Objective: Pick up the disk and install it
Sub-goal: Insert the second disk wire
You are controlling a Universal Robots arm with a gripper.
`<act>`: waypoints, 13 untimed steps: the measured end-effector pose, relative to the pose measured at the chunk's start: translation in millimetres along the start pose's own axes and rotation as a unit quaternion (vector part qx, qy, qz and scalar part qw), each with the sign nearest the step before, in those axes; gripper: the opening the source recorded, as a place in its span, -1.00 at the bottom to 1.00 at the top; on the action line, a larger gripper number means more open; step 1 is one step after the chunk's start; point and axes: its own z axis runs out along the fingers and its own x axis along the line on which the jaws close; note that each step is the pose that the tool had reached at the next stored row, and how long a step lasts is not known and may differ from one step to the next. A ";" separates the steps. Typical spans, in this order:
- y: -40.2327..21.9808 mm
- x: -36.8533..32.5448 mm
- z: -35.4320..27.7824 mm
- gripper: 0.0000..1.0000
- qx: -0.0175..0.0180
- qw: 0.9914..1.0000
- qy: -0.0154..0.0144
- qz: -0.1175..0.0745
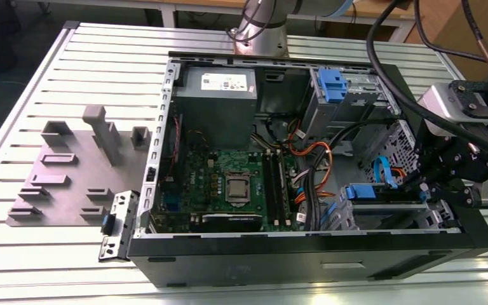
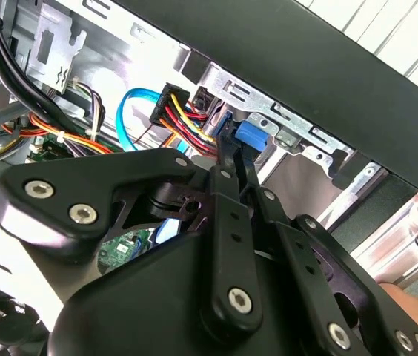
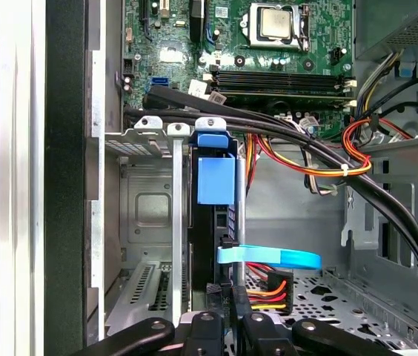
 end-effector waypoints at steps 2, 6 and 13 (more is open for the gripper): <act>0.0 0.0 0.0 -0.67 0.000 1.000 0.000 0.000; 0.0 -0.1 -1.5 -0.67 0.000 1.000 0.000 0.000; 3.9 -0.4 -4.0 -0.67 0.001 1.000 0.000 0.000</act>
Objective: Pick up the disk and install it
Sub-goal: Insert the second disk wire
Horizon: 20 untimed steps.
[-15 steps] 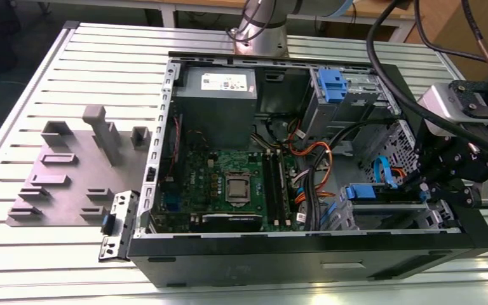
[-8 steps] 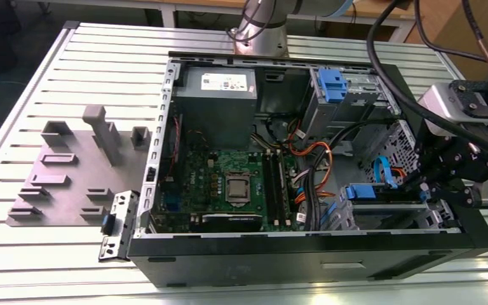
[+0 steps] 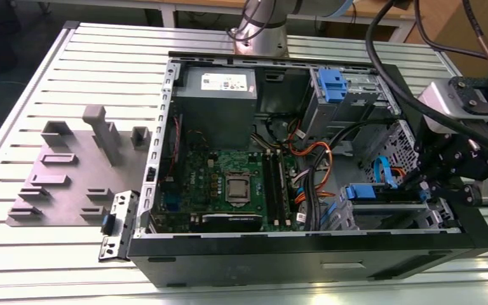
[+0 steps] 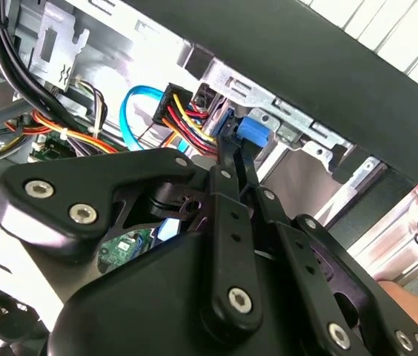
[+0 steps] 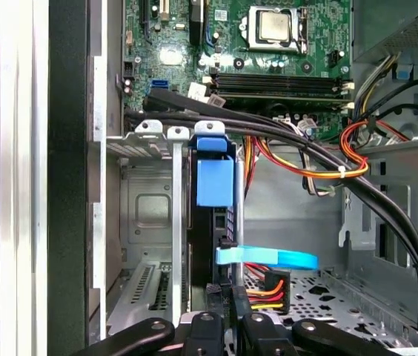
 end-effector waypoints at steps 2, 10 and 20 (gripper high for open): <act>3.0 0.1 0.2 -0.67 0.001 1.000 0.000 0.000; 5.2 -0.1 0.7 -0.67 0.002 1.000 0.000 0.000; 5.2 -0.7 1.8 -0.67 0.002 1.000 0.000 0.007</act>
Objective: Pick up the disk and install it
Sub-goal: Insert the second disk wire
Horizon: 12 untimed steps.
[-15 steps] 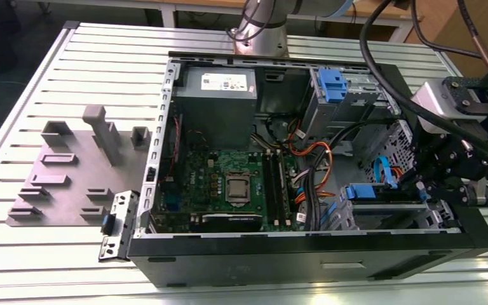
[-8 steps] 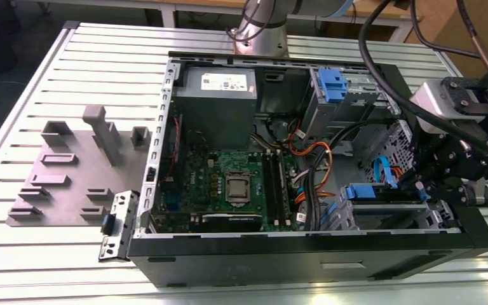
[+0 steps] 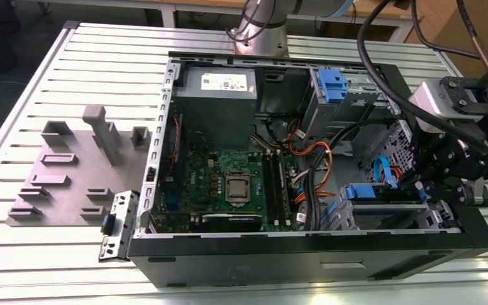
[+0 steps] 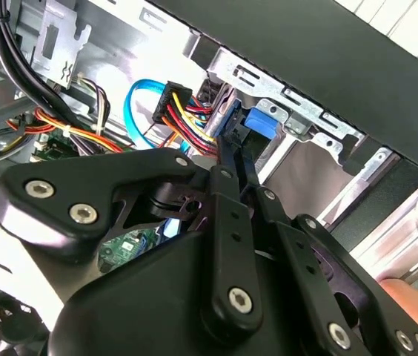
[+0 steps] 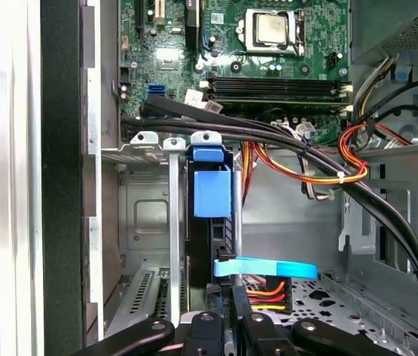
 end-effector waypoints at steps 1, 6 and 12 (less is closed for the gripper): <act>0.0 0.0 0.1 -0.67 0.000 1.000 0.000 0.001; 0.0 0.1 1.4 -0.67 0.000 1.000 0.000 0.003; 0.2 0.4 4.5 -0.67 0.000 1.000 0.000 0.005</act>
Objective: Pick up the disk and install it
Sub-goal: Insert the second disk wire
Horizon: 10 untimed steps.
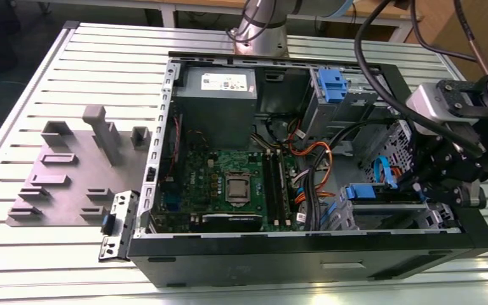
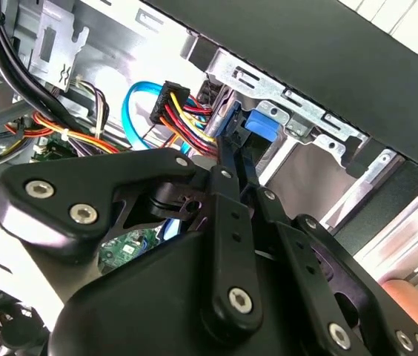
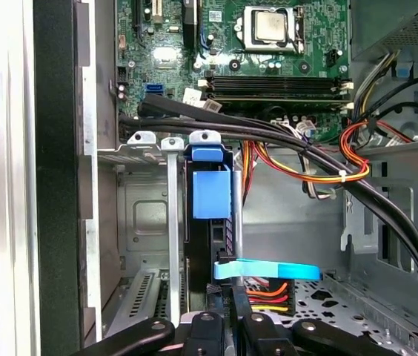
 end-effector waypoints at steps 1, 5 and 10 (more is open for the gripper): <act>0.0 0.0 0.6 -0.67 0.000 1.000 0.000 0.000; 0.0 0.1 1.1 -0.67 0.000 1.000 0.000 0.000; 0.0 0.4 4.5 -0.67 0.000 1.000 0.000 0.000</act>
